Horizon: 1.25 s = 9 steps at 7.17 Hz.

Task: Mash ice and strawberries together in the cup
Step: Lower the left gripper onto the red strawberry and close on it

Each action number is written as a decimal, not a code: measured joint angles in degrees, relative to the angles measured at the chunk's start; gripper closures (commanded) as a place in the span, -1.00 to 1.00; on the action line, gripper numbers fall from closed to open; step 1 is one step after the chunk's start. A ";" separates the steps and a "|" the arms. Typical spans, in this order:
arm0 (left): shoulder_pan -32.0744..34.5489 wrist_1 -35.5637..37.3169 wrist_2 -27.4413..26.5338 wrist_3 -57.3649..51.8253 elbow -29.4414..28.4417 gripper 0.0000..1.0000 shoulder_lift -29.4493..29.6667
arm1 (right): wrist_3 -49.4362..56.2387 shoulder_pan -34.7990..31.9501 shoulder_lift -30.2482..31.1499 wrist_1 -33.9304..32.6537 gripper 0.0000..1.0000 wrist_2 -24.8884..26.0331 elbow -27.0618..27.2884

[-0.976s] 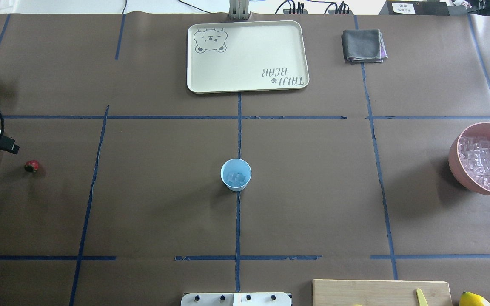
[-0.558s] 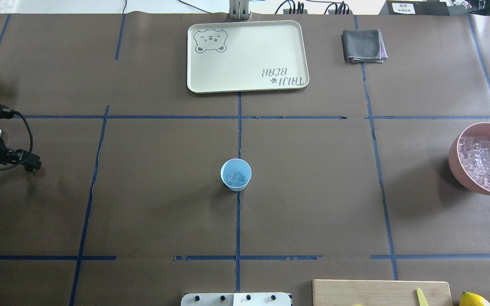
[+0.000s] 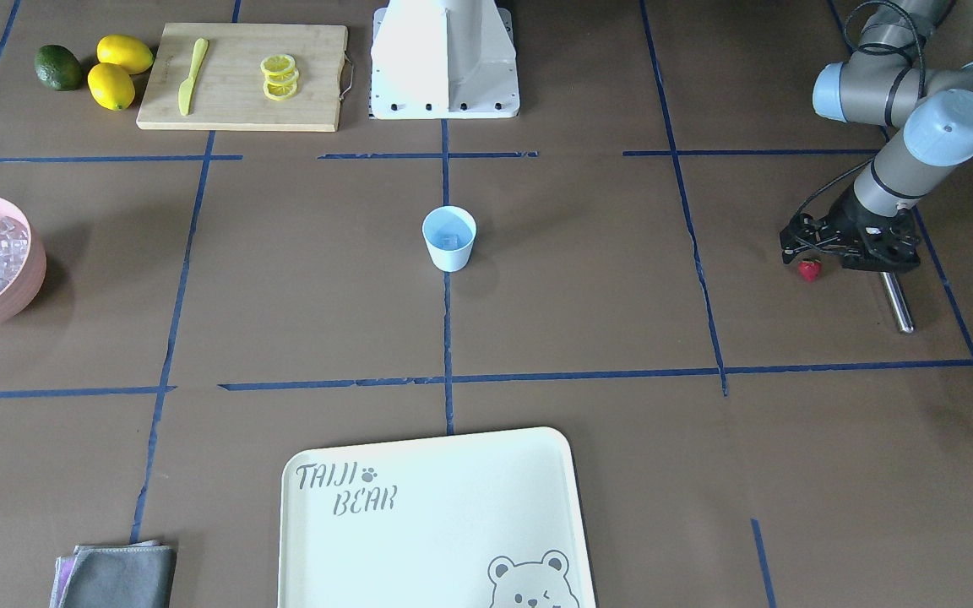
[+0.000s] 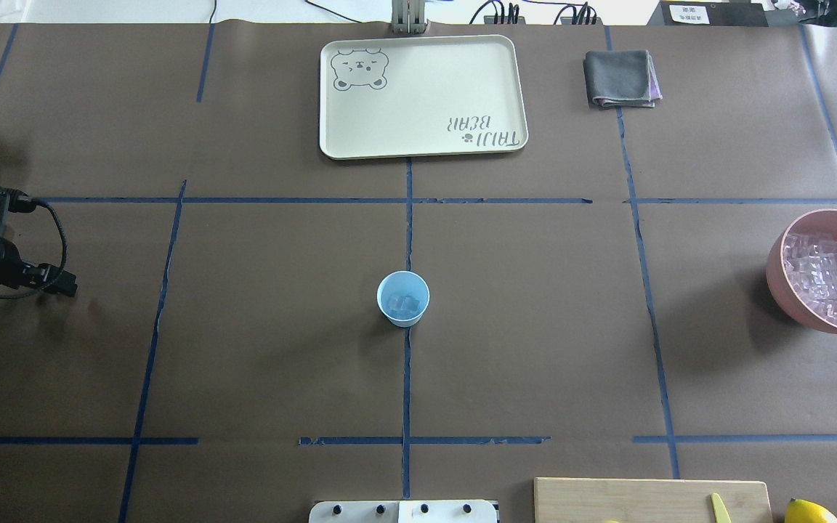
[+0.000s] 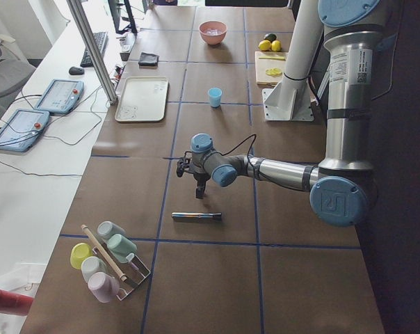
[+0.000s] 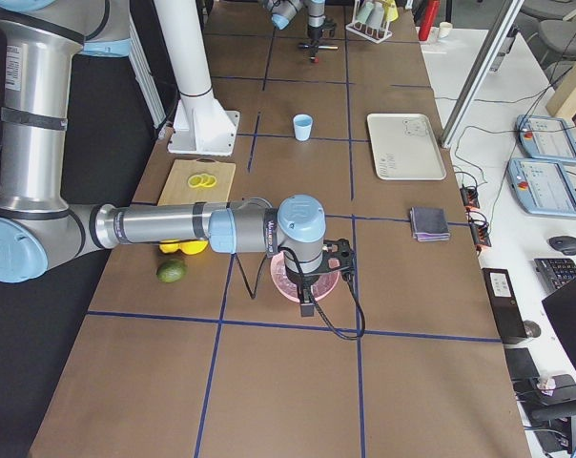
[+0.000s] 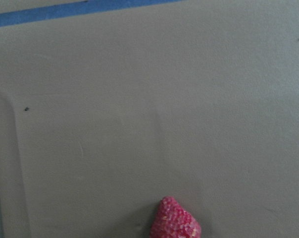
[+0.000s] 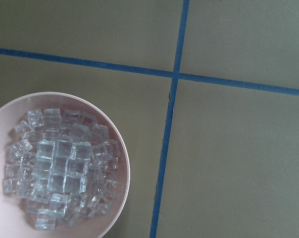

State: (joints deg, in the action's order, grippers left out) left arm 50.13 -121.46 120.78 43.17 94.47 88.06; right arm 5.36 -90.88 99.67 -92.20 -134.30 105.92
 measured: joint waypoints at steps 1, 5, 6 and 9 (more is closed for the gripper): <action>-0.03 0.00 0.07 0.07 -0.08 -0.93 0.34 | 0.00 0.00 0.00 0.02 -0.99 0.00 0.04; -0.04 0.00 0.10 0.13 -1.18 0.66 1.35 | -0.01 0.00 0.00 0.06 -0.99 0.00 0.08; -0.03 0.00 0.18 0.15 -1.19 0.88 1.37 | 0.00 0.00 0.00 0.08 -0.99 -0.02 0.11; 0.10 0.00 0.32 0.08 -0.70 0.98 1.33 | -0.04 -0.03 0.00 0.09 -0.99 -0.07 0.16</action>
State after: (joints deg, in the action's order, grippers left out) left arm 50.24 -121.46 121.10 43.25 93.77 89.39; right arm 5.32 -90.91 99.67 -92.11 -134.36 106.08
